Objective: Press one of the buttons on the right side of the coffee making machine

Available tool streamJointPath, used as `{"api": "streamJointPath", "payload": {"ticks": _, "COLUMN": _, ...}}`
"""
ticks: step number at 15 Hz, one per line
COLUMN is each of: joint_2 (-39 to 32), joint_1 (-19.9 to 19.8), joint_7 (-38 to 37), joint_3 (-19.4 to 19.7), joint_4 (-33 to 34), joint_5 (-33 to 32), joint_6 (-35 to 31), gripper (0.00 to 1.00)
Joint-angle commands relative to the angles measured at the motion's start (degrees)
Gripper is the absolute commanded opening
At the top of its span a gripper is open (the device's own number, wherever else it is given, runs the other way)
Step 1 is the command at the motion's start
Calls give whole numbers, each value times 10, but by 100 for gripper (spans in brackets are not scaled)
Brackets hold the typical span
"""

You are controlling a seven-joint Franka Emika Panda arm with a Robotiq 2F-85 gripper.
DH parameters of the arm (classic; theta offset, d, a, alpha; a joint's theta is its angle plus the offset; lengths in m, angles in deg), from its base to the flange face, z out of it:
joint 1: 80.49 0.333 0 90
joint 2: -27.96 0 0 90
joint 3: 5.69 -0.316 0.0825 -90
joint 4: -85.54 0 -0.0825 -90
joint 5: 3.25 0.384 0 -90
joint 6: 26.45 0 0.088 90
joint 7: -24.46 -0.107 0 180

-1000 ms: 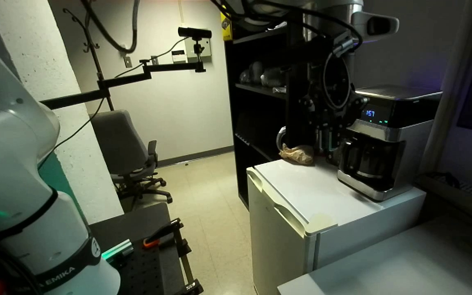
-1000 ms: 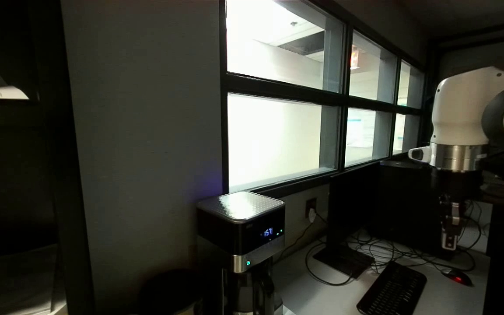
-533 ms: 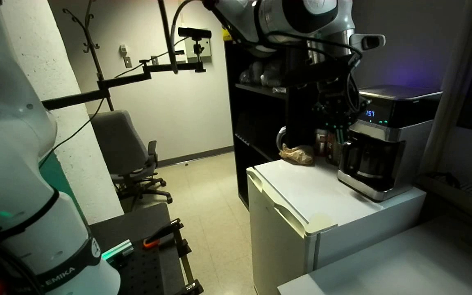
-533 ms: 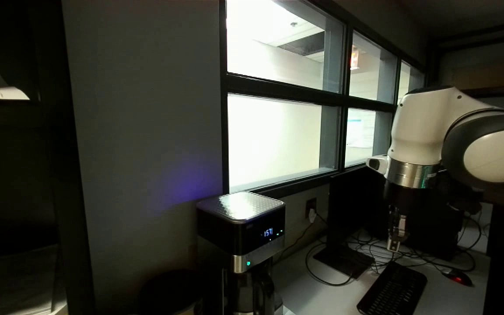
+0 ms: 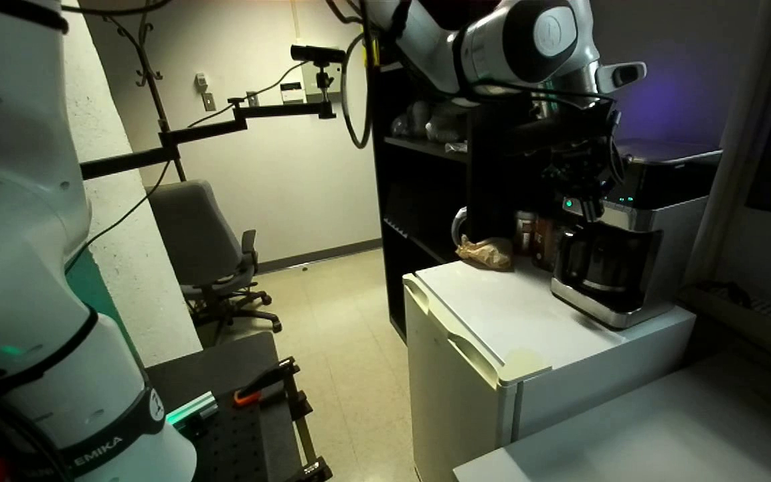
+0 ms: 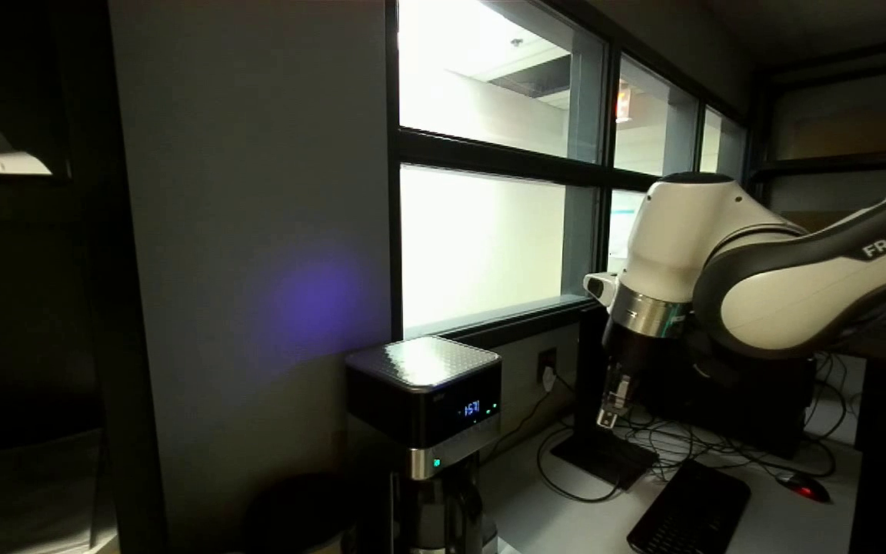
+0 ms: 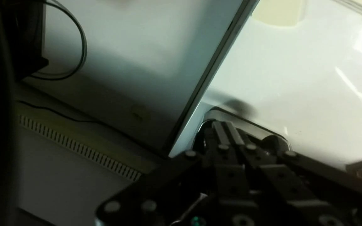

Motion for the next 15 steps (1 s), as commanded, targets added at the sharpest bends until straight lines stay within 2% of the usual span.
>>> {"api": "streamJointPath", "payload": {"ticks": 1, "joint_2": -61, "joint_1": 4, "joint_7": 3, "joint_3": -7, "joint_4": 80, "joint_5": 20, "joint_6": -14, "gripper": 0}}
{"api": "streamJointPath", "payload": {"ticks": 15, "joint_2": -192, "joint_1": 12, "joint_7": -14, "joint_3": -25, "joint_4": 255, "joint_5": 85, "joint_6": -20, "gripper": 0}}
